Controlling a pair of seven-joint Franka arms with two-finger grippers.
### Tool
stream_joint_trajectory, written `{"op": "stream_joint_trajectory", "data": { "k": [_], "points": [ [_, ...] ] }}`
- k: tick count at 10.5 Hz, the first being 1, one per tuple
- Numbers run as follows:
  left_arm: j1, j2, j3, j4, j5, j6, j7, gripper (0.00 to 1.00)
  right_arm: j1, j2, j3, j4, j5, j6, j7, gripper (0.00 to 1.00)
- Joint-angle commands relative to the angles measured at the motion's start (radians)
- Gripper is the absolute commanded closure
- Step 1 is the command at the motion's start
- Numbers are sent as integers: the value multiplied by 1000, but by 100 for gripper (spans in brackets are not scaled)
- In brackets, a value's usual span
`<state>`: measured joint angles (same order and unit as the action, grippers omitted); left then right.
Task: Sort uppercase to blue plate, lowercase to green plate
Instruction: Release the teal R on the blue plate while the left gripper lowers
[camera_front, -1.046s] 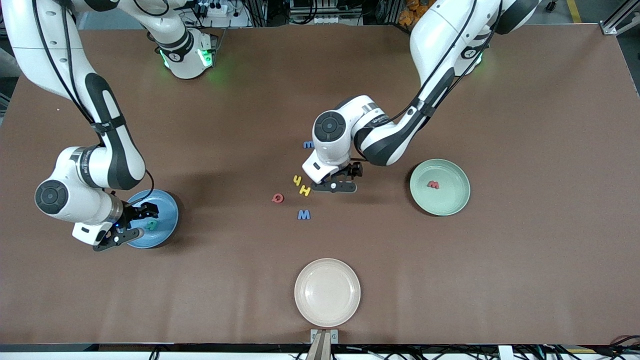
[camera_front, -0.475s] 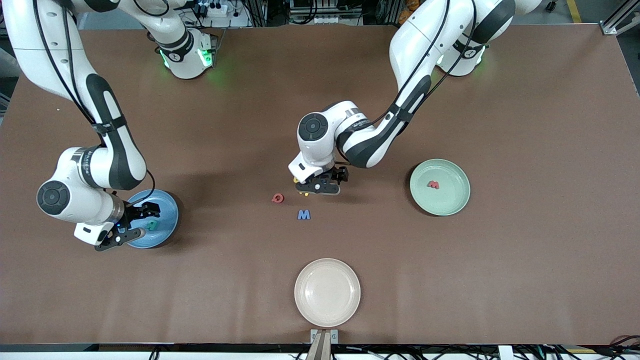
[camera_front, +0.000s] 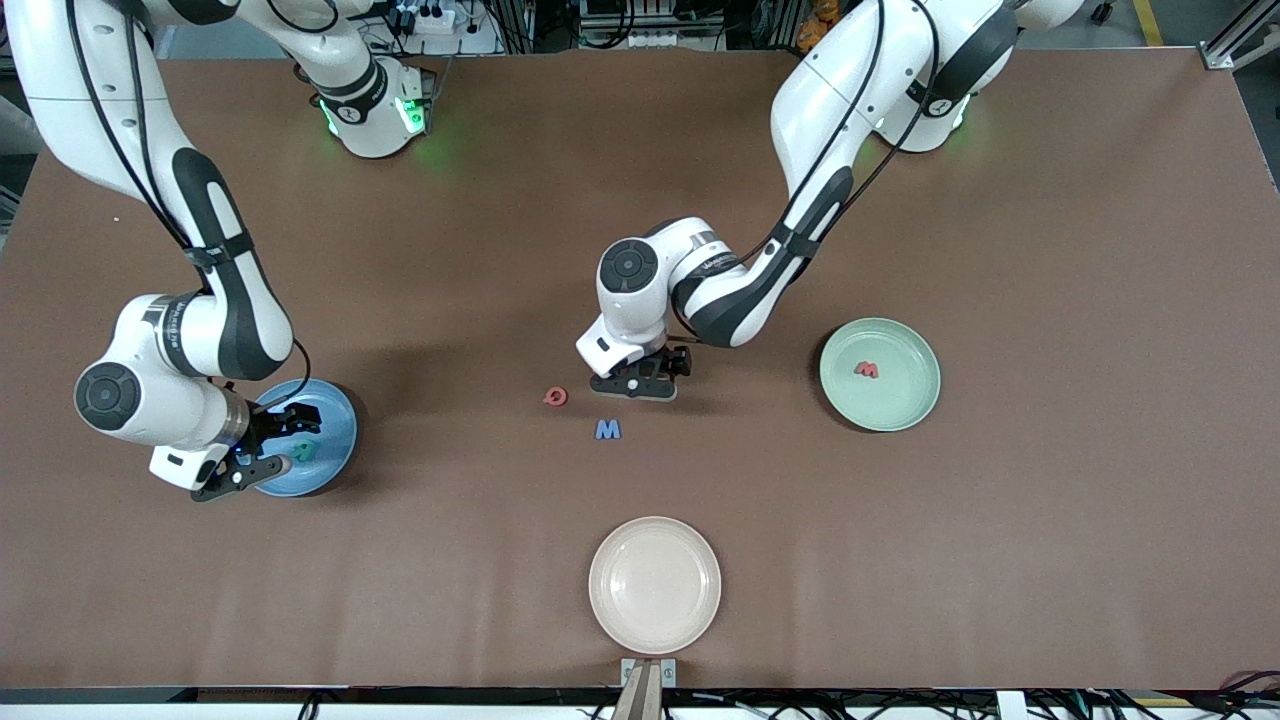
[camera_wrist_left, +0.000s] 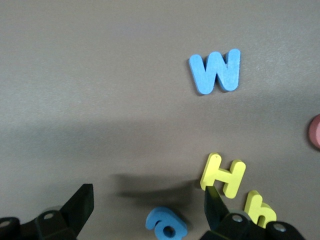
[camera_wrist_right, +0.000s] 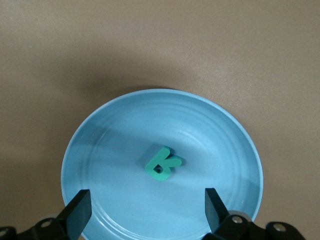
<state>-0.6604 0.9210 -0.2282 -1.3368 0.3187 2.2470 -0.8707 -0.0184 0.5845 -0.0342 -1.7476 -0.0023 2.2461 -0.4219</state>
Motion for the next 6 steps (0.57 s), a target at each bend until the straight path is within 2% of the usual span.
{"op": "stream_joint_trajectory", "data": {
  "k": [1,4,5,6],
  "points": [
    [-27,16,18,33,20,2,-28,3,-11,1,8,3,7,-14,-12,0],
    [-8,2,10,30,10,0,-19,6,-11,6,8,3,7,-14,-12,0],
    [-8,1,9,30,10,-1,-19,14,-11,6,8,3,5,-16,-12,0],
    [-8,1,6,28,8,-3,-19,18,-11,6,8,3,7,-16,-11,0]
  ]
}}
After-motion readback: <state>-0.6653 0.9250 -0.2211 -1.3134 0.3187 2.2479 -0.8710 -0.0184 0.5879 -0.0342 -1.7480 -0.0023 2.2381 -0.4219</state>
